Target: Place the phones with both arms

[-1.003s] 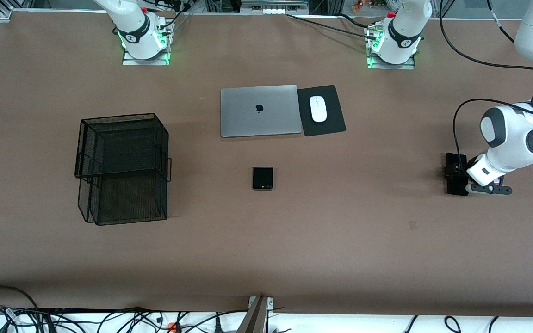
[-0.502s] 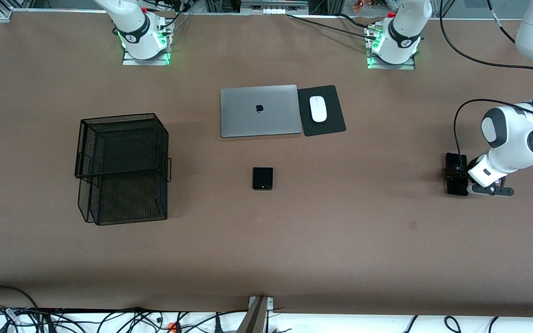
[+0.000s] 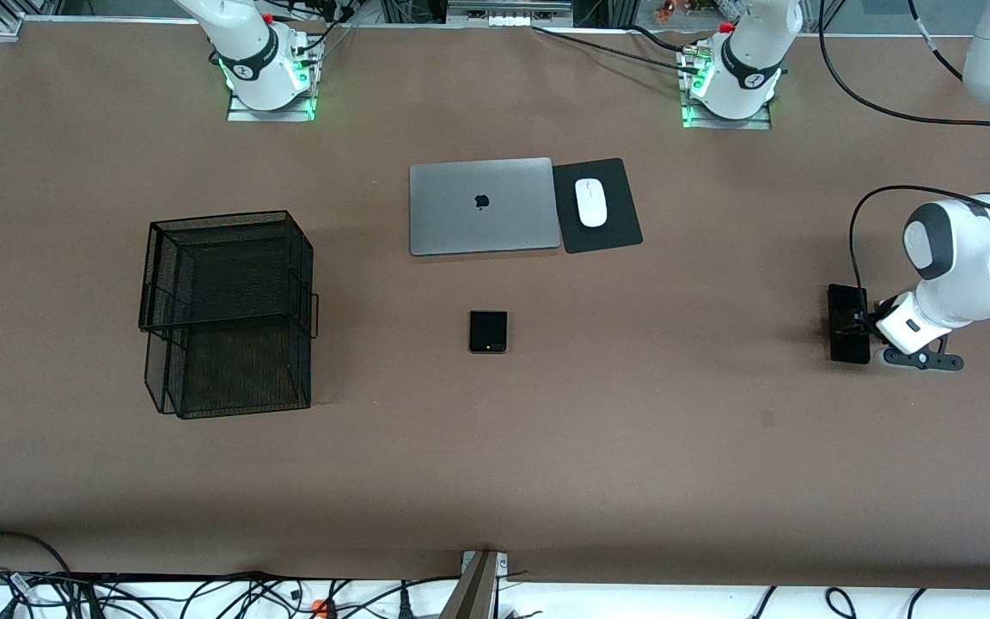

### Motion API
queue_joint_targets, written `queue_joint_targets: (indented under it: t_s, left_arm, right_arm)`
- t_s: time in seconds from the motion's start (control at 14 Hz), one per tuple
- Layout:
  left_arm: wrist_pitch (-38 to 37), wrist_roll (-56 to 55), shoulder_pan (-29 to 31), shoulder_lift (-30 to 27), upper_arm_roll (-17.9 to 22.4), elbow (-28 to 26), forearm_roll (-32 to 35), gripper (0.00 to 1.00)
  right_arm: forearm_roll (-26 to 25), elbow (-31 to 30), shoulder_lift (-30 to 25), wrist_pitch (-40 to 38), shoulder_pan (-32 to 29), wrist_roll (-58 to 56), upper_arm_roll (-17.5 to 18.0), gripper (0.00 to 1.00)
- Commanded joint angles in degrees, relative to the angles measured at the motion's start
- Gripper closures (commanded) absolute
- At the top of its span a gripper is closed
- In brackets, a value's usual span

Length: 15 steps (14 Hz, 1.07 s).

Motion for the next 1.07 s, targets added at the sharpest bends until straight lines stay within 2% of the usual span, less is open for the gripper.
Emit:
queue_joint_targets:
  t_s: [0.0, 0.43, 1.0]
  left_arm:
    - [-1.36, 0.19, 0.05, -1.15, -0.32, 0.19, -0.48, 0.0]
    - [-5.05, 0.19, 0.05, -1.68, -0.49, 2.82, -0.48, 0.0]
    - [-5.05, 0.02, -0.04, -1.68, -0.49, 2.91, -0.48, 0.0]
  right_arm:
    - [0.67, 0.76, 0.02, -0.88, -0.18, -0.32, 0.02, 0.0]
    - [0.67, 0.76, 0.02, -0.88, -0.18, -0.32, 0.02, 0.0]
    - [0.67, 0.76, 0.02, -0.88, -0.18, -0.32, 0.02, 0.0]
